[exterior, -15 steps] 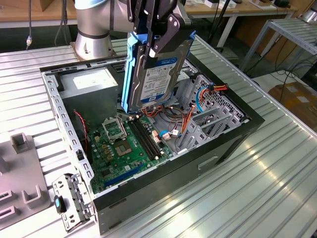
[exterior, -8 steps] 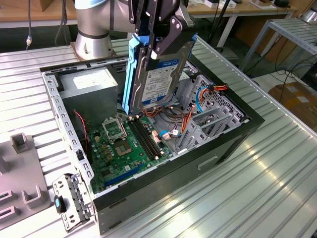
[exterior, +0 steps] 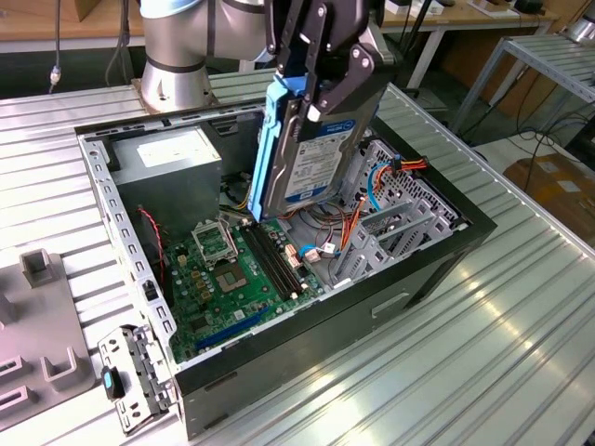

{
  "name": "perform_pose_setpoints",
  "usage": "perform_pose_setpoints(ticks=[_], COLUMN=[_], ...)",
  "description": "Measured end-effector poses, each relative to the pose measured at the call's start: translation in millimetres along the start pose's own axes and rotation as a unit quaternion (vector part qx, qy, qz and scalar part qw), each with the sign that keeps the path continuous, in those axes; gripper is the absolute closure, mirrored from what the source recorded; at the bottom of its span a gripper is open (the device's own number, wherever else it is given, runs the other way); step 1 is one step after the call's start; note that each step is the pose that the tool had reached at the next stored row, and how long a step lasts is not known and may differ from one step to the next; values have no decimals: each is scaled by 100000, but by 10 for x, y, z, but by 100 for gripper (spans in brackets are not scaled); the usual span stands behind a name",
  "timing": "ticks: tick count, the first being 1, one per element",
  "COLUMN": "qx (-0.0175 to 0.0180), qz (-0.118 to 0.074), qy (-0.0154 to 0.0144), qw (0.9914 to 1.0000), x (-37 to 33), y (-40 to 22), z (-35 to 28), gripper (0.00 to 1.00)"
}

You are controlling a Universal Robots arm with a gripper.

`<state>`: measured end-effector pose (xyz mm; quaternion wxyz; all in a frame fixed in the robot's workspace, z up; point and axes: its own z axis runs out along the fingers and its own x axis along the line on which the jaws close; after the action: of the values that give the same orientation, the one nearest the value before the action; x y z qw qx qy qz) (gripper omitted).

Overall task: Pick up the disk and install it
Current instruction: 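Insert the disk into the insertion slot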

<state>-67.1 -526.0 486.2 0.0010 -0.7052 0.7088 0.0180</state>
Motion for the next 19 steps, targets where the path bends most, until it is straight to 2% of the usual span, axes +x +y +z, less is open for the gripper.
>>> perform_pose_setpoints(ticks=[6, 11, 12, 19], qx=[-3, 0, -5, -1], qz=[-1, 0, 0, 4], qy=[39, 34, 40, 35], qw=[100000, 100000, 100000, 100000], x=[-1, 0, 12, 12], y=[-292, -481, -497, -501], z=[11, 13, 15, 16], gripper=[63, 63, 63, 63])
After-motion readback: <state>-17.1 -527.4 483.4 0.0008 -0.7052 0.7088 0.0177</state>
